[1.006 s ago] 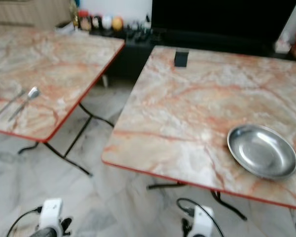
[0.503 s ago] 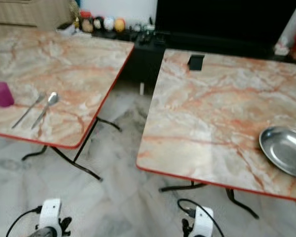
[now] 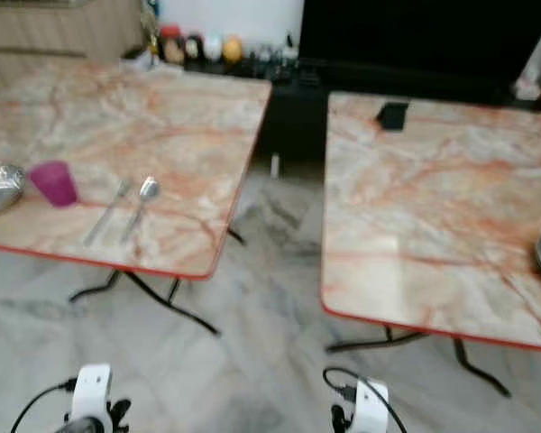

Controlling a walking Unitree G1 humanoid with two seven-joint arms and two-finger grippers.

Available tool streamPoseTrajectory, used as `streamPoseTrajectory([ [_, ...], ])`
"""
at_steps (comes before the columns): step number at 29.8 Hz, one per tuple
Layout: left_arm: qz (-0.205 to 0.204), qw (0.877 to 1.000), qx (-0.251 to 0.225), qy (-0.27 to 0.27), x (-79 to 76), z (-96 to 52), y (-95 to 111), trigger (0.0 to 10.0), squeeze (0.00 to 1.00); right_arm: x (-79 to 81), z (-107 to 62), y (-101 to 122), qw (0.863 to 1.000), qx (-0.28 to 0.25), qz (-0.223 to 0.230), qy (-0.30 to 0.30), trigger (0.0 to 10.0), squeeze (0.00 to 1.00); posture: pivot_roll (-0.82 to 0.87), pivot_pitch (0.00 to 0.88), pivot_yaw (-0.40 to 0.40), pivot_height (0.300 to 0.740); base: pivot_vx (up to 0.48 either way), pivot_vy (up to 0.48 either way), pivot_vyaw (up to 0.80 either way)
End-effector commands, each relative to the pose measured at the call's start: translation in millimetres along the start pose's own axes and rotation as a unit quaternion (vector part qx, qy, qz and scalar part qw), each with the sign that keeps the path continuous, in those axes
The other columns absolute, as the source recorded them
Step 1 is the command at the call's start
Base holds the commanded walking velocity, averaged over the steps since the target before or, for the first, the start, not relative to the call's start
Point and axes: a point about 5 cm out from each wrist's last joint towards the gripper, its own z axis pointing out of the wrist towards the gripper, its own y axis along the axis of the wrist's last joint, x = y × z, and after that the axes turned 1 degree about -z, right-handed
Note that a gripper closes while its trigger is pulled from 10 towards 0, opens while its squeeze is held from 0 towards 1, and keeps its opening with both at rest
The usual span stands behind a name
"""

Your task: Setting the table

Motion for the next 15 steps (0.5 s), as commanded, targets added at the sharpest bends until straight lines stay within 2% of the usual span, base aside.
streamPoseTrajectory([
  [1, 0.007, 1.0, 0.007, -0.009, -5.2, 0.4, -2.0, 10.0, 0.0, -8.6, -1.1, -1.9, 1.0, 0.002, 0.002, -0.012, 10.0, 0.0, 0.0, 0.0, -0.006, 0.74, 0.0, 0.371, 0.0],
  [15, 0.011, 1.0, -0.008, -0.013, -7.9, 2.4, 8.0, 10.0, 0.0, -7.4, 0.7, 4.6, 1.0, -0.004, -0.005, -0.009, 10.0, 0.0, 0.01, 0.0, -0.021, 0.74, 0.0, 0.37, 0.0],
])
